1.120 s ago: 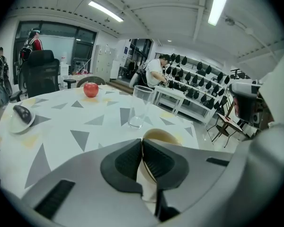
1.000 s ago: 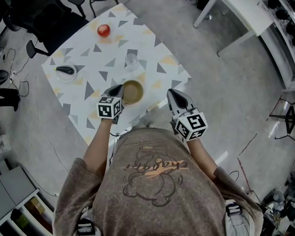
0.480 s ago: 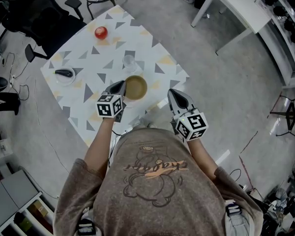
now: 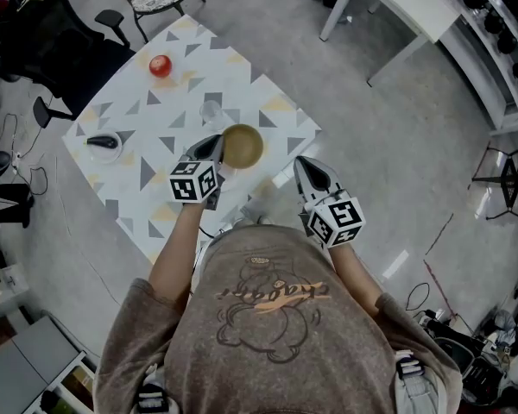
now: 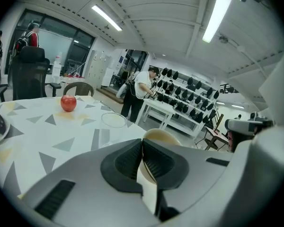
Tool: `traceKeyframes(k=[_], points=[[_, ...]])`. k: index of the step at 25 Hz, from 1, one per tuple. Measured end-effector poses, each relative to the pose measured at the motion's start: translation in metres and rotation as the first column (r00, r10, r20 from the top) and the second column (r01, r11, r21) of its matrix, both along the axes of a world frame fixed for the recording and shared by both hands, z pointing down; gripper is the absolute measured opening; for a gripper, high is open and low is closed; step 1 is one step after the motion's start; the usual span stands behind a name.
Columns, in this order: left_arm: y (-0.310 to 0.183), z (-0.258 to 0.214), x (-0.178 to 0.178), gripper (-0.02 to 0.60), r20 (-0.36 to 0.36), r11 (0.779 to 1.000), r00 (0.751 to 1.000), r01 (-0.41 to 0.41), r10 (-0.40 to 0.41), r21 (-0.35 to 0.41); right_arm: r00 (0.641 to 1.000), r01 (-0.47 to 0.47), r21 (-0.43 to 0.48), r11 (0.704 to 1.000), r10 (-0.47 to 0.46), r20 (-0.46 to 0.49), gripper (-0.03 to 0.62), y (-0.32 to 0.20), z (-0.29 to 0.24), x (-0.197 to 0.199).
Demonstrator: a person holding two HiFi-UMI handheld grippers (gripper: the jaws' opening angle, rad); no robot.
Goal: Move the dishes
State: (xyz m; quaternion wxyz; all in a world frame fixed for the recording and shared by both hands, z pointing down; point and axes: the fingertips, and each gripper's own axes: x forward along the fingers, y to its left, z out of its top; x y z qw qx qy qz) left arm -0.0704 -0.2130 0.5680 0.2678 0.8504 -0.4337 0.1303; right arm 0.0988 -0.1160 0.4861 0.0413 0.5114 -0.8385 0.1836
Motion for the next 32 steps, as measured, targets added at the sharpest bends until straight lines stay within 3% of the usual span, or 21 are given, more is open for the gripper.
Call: traceKeyframes(k=[11,32], points=[[-0.014,0.004,0.041,0.025,-0.021,0.998,0.999,-0.049,0.049,-0.025,0.995,-0.098,-0.012,0.995,0.098,-0.01,0.002,0.015,0.002,0.035],[-0.032,0.08,0.056,0.025,0.003,0.975,1.0,-0.006,0.007,-0.221,0.982,-0.188,-0.057,0.981,0.187,-0.027,0.003,0.035,0.011,0.06]])
